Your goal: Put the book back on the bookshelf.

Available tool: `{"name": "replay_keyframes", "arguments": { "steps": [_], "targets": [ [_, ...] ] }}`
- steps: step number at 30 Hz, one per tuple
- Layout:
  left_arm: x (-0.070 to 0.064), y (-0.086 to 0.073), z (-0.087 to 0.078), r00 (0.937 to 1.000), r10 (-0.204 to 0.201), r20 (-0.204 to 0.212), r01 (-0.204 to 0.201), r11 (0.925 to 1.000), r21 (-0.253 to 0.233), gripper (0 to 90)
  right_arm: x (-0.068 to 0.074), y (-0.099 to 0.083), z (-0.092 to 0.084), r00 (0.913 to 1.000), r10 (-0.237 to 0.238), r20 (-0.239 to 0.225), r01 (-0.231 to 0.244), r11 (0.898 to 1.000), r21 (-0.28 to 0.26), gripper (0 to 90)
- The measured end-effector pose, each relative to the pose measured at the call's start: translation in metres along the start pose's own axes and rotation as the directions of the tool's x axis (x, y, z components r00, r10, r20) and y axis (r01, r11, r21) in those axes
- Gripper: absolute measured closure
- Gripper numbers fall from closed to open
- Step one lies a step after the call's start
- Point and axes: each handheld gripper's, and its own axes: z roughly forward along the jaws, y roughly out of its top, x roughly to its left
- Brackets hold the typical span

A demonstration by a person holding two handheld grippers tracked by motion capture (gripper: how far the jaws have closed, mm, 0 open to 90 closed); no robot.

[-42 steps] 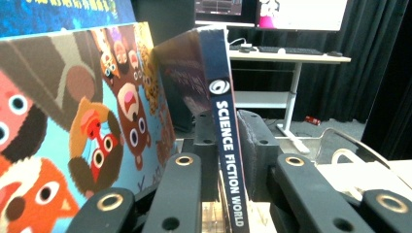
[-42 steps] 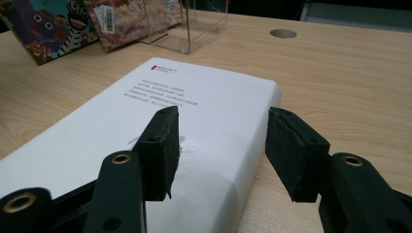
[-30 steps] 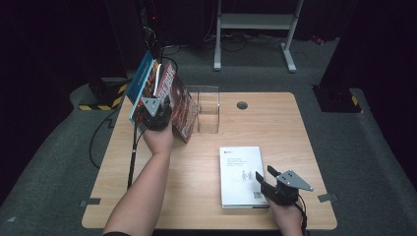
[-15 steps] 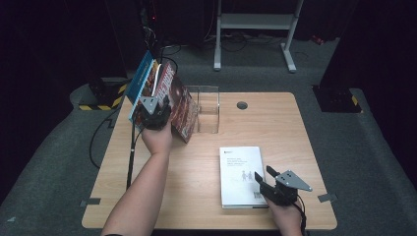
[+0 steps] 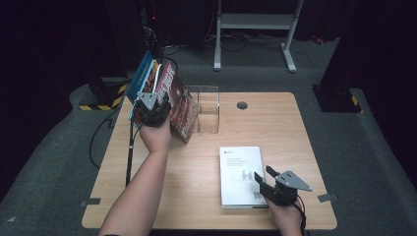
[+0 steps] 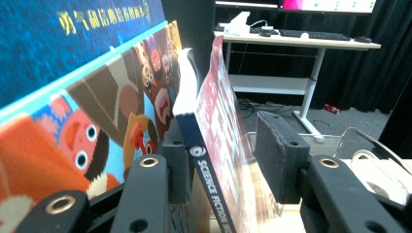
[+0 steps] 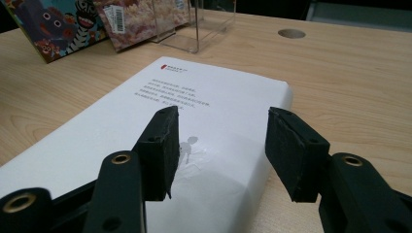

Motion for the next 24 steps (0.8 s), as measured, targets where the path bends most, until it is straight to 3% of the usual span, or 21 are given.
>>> {"name": "replay_keyframes", "arguments": {
  "steps": [17,24],
  "targets": [
    [0.002,0.026,-0.007,0.9995,0.022,-0.021,-0.021,0.9997,0.010,59.2,0.001,0.001,-0.002,1.0000,0.000,-0.004,0.000,1.000,-0.004,46.2],
    [0.002,0.036,-0.012,0.9985,0.041,-0.036,-0.042,0.9991,-0.009,60.1,0.001,0.001,-0.002,1.0000,0.002,-0.005,-0.002,1.000,-0.006,46.3]
  ]
}}
